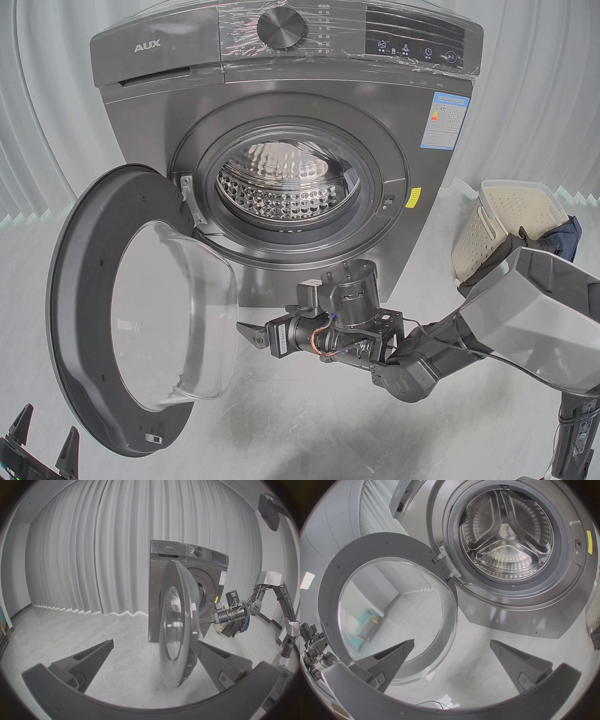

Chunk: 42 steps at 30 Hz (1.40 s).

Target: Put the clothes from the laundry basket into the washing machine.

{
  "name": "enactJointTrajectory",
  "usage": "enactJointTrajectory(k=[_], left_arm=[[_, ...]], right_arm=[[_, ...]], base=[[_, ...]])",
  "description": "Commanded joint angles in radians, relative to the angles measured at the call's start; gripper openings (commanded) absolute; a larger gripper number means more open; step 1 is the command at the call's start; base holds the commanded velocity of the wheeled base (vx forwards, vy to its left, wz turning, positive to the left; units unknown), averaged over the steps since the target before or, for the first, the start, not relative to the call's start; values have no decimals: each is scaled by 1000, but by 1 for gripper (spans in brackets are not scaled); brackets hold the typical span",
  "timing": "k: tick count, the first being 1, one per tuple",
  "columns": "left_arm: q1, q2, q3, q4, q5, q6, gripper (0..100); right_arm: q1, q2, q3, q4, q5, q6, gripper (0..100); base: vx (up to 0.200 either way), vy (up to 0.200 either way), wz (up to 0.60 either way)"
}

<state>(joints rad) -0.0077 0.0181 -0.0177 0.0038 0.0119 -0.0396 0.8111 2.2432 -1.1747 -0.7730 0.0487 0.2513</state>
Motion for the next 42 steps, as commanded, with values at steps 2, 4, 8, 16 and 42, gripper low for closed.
enactJointTrajectory(k=[2,4,8,16,42], left_arm=[[0,-12,15,1,0,0,100],[2,-12,15,1,0,-2,100],[2,-12,15,-1,2,-2,100],[2,-12,15,-1,0,-2,100],[2,-12,15,1,0,0,100]], right_arm=[[8,62,-76,6,0,-1,100],[13,79,-100,9,0,-1,100],[13,105,-134,14,-1,-1,100],[43,185,-275,35,-20,2,100],[66,306,-527,205,-92,11,100]], base=[[0,0,0],[0,0,0],[0,0,0],[0,0,0],[0,0,0]])
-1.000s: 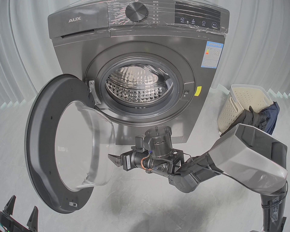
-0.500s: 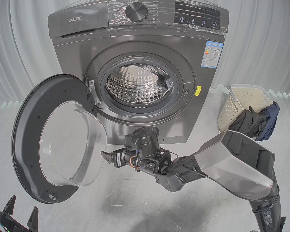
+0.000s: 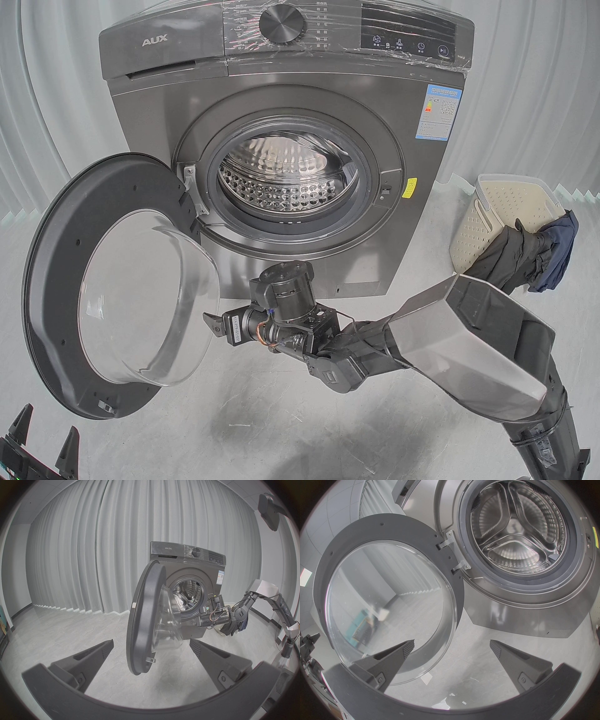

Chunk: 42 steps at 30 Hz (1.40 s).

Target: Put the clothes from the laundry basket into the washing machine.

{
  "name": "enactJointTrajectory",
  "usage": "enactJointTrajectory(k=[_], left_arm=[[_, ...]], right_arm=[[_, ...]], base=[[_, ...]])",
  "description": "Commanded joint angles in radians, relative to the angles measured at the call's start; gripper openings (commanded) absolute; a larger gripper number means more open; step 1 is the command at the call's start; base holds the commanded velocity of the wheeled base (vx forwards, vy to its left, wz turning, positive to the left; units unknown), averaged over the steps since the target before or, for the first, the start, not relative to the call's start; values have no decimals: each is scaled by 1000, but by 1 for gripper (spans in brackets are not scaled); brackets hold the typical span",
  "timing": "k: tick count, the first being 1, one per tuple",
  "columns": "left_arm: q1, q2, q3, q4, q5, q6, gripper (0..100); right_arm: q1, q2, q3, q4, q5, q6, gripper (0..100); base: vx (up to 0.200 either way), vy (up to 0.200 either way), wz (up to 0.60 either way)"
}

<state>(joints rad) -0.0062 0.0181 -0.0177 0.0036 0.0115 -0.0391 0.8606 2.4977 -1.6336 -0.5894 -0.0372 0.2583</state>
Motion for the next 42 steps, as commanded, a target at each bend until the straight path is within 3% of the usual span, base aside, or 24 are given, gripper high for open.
enactJointTrajectory(k=[1,5,9,13,17,25,26,32,38,40,42], left_arm=[[0,-12,15,1,1,-2,100],[0,-12,15,1,1,-1,100],[0,-12,15,-1,1,-2,100],[0,-12,15,1,1,-2,100],[0,-12,15,1,2,-4,100],[0,-12,15,1,1,-1,100],[-1,-10,15,1,1,-1,100],[-1,-7,15,1,1,1,100],[-1,-7,15,-1,1,2,100],[-1,-7,15,-1,1,2,100],[-1,-7,15,1,1,4,100]], right_arm=[[18,56,-78,28,-13,4,100],[37,99,-166,43,-35,19,100],[38,110,-189,45,-44,25,100],[29,98,-167,43,-47,29,100],[1,-19,-45,33,-49,33,100],[-109,-438,531,-164,-47,27,100],[-138,-522,660,-222,-47,22,100],[-261,-773,1051,-415,-36,-5,100],[-359,-1030,1328,-509,-39,-34,100],[-367,-1057,1353,-511,-38,-45,100],[-394,-1172,1440,-511,-38,-79,100]], base=[[0,0,0],[0,0,0],[0,0,0],[0,0,0],[0,0,0],[0,0,0],[0,0,0],[0,0,0],[0,0,0],[0,0,0],[0,0,0]])
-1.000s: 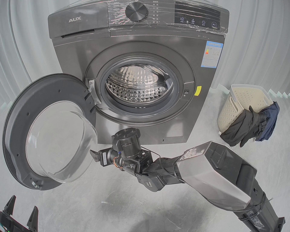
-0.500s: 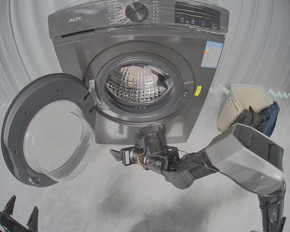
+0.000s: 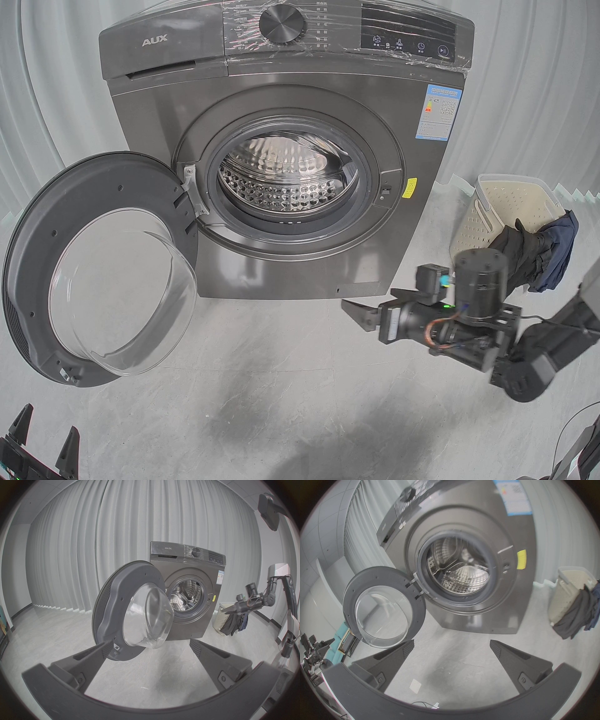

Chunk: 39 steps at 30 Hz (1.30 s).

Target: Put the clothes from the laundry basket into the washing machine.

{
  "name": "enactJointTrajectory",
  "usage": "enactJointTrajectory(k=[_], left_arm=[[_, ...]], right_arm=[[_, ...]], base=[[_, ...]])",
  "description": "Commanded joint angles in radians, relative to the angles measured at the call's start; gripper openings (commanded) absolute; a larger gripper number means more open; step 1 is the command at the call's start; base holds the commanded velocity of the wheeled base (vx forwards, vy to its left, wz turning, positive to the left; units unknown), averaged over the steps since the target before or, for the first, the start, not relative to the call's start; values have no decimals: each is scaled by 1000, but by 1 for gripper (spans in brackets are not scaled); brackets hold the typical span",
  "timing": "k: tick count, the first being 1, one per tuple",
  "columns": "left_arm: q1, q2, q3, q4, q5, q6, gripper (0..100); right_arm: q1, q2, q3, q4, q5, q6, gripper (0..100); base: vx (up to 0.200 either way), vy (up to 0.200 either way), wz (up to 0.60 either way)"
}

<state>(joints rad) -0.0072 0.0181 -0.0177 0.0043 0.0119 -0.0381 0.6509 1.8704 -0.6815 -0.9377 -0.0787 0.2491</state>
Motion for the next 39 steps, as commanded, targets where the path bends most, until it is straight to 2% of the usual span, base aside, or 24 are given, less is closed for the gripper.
enactJointTrajectory(k=[1,5,8,10,11,13,18,19,20,21,22,24,27,28,29,30,31,32,33,34,35,37,38,39], left_arm=[[0,-7,15,0,0,3,100],[0,-7,15,0,0,1,100],[1,-9,15,0,0,1,100],[3,-10,15,-1,0,1,100],[3,-12,15,-1,0,1,100],[3,-13,15,-1,0,0,100],[4,-15,15,-3,2,1,100],[3,-15,16,-3,2,1,100],[4,-15,16,-3,3,4,100],[4,-15,16,-3,3,4,100],[4,-15,16,-3,3,6,100],[3,-15,16,-3,5,7,100],[4,-15,16,-3,8,15,100],[4,-15,18,-3,3,29,100],[4,-15,18,-3,3,29,100],[4,-15,16,-3,2,26,100],[4,-15,16,-3,2,23,100],[4,-15,16,-3,0,21,100],[4,-15,16,-3,0,21,100],[3,-15,16,-1,-1,20,100],[3,-13,16,-1,-1,20,100],[3,-13,16,-1,-3,15,100],[3,-15,15,-1,-4,14,100],[3,-15,15,-1,-3,10,100]], right_arm=[[-200,-582,508,-159,7,-74,100],[-264,-711,579,-144,19,-99,100],[-336,-855,675,-141,66,-131,100],[-358,-883,681,-125,80,-134,100],[-405,-947,681,-47,105,-136,100],[-441,-1059,681,56,123,-137,100],[-455,-1470,681,444,129,-133,100],[-455,-1498,681,471,129,-131,100],[-453,-1639,681,612,128,-133,100],[-455,-1673,681,643,126,-133,100],[-459,-1772,681,729,125,-136,100],[-468,-1794,681,760,114,-126,100],[-476,-1777,681,731,96,-137,100],[-531,-1758,681,718,96,-143,100],[-531,-1758,681,718,96,-143,100],[-605,-1749,681,721,109,-162,100],[-629,-1766,681,734,129,-169,100],[-645,-1797,681,760,154,-176,100],[-645,-1797,681,760,154,-176,100],[-652,-1855,681,838,174,-186,100],[-648,-1870,681,907,166,-199,100],[-648,-1870,680,895,149,-214,100],[-648,-1870,680,893,128,-218,100],[-646,-1870,681,922,82,-226,100]], base=[[0,0,0],[0,0,0],[0,0,0],[0,0,0],[0,0,0],[0,0,0],[0,0,0],[0,0,0],[0,0,0],[0,0,0],[0,0,0],[0,0,0],[0,0,0],[0,0,0],[0,0,0],[0,0,0],[0,0,0],[0,0,0],[0,0,0],[0,0,0],[0,0,0],[0,0,0],[0,0,0],[0,0,0]])
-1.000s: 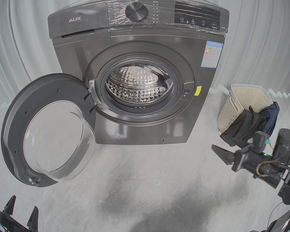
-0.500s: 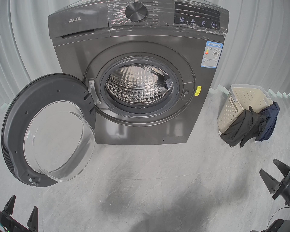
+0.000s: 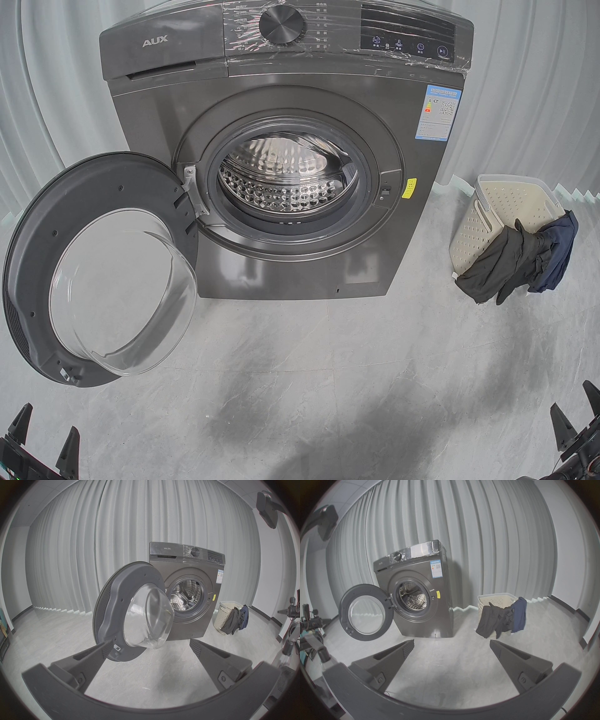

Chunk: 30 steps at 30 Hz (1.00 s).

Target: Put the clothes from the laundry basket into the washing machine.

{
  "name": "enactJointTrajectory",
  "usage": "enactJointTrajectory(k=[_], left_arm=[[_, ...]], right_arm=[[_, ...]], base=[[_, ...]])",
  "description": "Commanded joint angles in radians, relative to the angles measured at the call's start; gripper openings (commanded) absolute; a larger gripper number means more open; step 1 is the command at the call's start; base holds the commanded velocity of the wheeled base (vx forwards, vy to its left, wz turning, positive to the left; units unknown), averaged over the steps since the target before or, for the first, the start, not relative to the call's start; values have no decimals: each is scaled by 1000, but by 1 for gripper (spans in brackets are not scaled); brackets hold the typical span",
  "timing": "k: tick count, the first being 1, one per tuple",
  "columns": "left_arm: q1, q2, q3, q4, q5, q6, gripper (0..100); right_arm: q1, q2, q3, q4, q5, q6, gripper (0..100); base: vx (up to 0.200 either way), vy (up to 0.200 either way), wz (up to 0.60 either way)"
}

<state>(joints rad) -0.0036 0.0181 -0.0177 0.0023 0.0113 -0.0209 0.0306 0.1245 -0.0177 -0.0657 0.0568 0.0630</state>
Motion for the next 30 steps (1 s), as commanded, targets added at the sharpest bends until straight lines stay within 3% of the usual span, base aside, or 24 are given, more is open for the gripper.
enactJointTrajectory(k=[1,5,30], left_arm=[[-1,-13,16,1,-4,-7,100],[-1,-13,15,1,-2,-16,100],[-1,-13,15,1,-2,-13,100]], right_arm=[[-26,-124,16,78,-83,-45,100],[-26,-124,5,96,-55,-58,100],[-25,-124,5,96,-55,-58,100]], base=[[0,0,0],[0,-50,0],[0,-200,0]])
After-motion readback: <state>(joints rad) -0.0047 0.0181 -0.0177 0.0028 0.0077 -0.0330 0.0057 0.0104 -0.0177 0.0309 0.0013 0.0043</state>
